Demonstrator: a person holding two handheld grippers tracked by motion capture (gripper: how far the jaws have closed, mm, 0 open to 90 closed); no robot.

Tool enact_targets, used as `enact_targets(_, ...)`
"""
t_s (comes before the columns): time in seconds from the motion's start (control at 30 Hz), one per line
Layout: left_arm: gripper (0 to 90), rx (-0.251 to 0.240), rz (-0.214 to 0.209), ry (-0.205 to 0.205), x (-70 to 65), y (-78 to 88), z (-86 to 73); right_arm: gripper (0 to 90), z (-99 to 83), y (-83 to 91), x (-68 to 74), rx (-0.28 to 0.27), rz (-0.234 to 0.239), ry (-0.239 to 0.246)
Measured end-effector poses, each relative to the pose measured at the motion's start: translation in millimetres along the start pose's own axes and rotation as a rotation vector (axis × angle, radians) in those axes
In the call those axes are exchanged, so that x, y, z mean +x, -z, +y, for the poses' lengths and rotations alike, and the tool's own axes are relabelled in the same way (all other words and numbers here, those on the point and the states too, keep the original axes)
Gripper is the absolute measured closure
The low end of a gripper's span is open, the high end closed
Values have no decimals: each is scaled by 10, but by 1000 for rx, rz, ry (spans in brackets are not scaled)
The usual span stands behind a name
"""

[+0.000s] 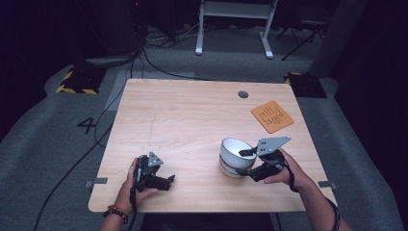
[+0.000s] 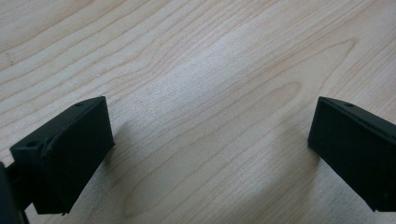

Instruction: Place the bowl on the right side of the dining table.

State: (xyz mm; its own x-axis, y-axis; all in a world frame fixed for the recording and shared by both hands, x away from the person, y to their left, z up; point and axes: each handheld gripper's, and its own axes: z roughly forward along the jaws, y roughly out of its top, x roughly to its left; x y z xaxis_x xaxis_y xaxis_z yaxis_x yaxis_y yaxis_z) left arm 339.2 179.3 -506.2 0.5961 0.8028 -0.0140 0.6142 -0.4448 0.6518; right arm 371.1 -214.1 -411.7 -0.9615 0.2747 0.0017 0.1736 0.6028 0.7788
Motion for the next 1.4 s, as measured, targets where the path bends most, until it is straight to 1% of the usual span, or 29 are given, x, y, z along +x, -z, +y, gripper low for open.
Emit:
enact_targets(0.07,1,0,0,0,0,0,0,275,4,-7,-2,4,6,2)
enact_targets(0.1,1,0,-2,1,0,-1,0,275,16,-19,-9,-3,25,9)
enact_targets(0.2,1,0,0,0,0,0,0,275,41,-35,-15,2,36,-3)
enact_targets(0.23,1,0,0,0,0,0,0,279,49,-42,-17,7,32,-2)
enact_targets(0.33,1,0,0,1,0,0,0,326,59,-78,-31,17,29,0)
enact_targets(0.47,1,0,0,0,0,0,0,420,65,-105,-66,12,29,-27)
enact_targets(0.53,1,0,-2,4,-3,-1,-1,477,61,-100,-89,2,42,-51)
enact_targets(0.57,1,0,-6,2,-1,-3,-1,488,60,-98,-100,3,48,-54)
enact_targets(0.6,1,0,-1,1,0,0,0,522,60,-93,-107,3,60,-66)
enact_targets(0.77,1,0,0,0,0,0,0,639,65,-103,-94,-3,110,-67)
enact_targets(0.8,1,0,0,0,0,0,0,658,71,-100,-99,7,111,-59)
enact_targets(0.87,1,0,-1,0,0,0,0,702,82,-107,-97,9,130,-53)
enact_targets(1.03,1,0,0,0,0,0,0,742,105,-113,-103,16,152,-35)
enact_targets(1.13,1,0,0,0,0,0,0,806,122,-119,-98,11,161,-28)
enact_targets(1.2,1,0,-6,2,-1,-3,-1,807,138,-119,-99,11,151,-27)
enact_targets(1.27,1,1,-11,6,-3,-5,-2,807,139,-116,-102,13,154,-13)
enact_targets(1.37,1,3,-12,5,-2,-5,-2,808,136,-113,-106,10,158,-22)
enact_targets(1.4,1,2,-12,6,-3,-5,-2,808,136,-104,-104,0,153,-25)
